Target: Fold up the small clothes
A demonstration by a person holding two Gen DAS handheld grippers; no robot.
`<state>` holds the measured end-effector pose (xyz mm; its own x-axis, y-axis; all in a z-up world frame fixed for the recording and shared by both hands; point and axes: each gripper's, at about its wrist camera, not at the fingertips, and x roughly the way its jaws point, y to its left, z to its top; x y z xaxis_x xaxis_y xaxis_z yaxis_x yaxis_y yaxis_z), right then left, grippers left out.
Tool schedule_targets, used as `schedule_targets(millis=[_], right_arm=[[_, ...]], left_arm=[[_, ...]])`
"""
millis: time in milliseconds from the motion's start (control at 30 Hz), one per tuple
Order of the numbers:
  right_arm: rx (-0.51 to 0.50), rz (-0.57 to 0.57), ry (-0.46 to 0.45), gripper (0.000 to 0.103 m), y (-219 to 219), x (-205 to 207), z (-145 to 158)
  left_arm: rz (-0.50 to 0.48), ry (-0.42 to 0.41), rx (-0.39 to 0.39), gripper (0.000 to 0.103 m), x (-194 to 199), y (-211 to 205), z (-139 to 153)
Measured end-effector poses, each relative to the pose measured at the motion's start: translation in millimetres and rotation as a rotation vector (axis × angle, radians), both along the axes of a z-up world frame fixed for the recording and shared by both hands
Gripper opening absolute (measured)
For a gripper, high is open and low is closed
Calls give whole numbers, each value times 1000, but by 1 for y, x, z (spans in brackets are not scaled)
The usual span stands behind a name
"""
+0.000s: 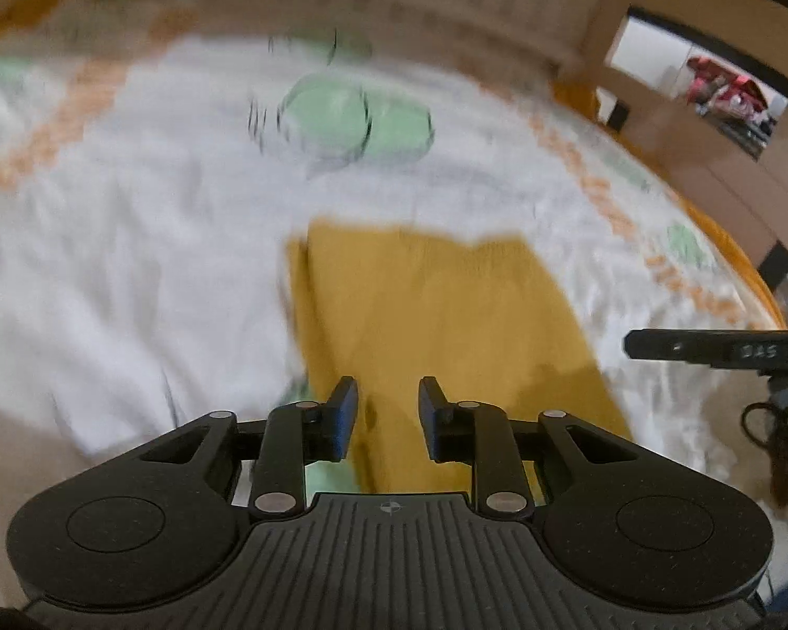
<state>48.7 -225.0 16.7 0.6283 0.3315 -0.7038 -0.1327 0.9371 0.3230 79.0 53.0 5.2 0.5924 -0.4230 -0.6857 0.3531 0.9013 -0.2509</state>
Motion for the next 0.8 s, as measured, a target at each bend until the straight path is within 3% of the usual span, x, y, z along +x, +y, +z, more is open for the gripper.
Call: schedule_targets(millis=[100,167,300,400,500,600,667,733,800], right_arm=[[-43,-16,-91,52,6,23,1],[-102,-7,-132,32,14,40,-3],[-185,13,-150,28,25,69,-21],[-220,23,-122,28,29,84,-41],[-233,56,-99,28,32,87,-61],[-263,79,-134,30,32,78,-59],[-238,68,-142,32,27,74,-53],[-215,41,-161,37,22,68,-47],[-207,14,-174,53,17,62,-41]], left_arm=[[24,-20,-1,27,22,-17,-2],[40,-25,16,27,33,-25,-11],[82,6,37,27,48,-32,-34],[88,38,60,29,50,-25,-53],[105,38,66,48,48,-16,-61],[133,65,34,59,51,-8,-62],[129,62,16,59,50,-4,-60],[128,43,-1,60,44,0,-57],[144,18,7,68,33,4,-52]])
